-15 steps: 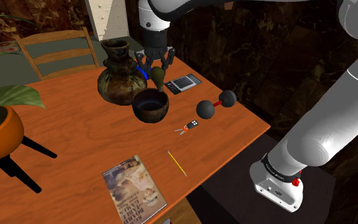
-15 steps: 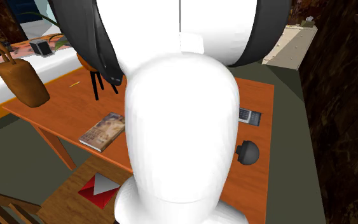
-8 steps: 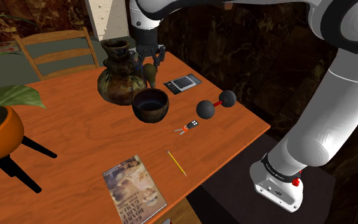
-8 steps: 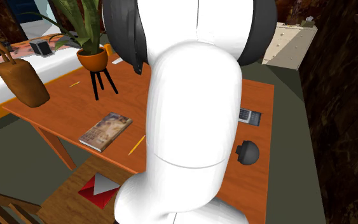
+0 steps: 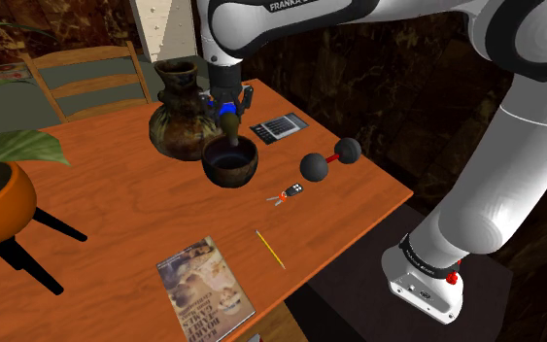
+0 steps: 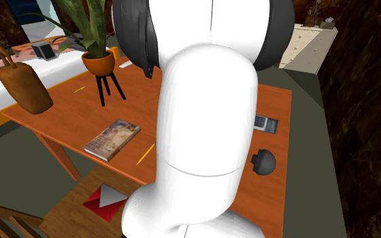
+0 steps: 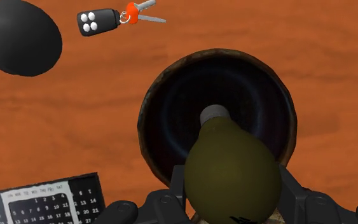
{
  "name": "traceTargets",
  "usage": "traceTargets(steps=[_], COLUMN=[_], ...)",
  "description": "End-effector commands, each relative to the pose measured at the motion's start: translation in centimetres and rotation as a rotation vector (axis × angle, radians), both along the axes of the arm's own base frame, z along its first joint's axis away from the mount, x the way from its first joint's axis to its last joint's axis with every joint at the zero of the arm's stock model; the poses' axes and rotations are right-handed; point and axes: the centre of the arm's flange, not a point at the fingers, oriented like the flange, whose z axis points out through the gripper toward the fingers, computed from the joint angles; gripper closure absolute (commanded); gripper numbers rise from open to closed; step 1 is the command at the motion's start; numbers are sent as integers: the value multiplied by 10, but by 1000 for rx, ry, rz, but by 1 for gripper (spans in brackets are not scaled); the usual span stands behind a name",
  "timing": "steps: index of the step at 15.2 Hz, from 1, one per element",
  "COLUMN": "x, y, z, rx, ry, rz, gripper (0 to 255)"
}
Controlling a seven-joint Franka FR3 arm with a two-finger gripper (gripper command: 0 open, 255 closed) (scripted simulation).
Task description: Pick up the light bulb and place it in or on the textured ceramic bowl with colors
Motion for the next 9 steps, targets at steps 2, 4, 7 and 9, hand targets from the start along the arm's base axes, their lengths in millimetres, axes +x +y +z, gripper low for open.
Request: traceTargets(steps=[2, 4, 7, 9], x=[0, 0, 0, 0], y=[0, 0, 0, 0], z=[-15, -26, -31, -31], rx=[0, 0, 0, 0], ry=[-1, -1, -1, -1], rz=[0, 0, 0, 0], gripper=[255, 255, 255, 255])
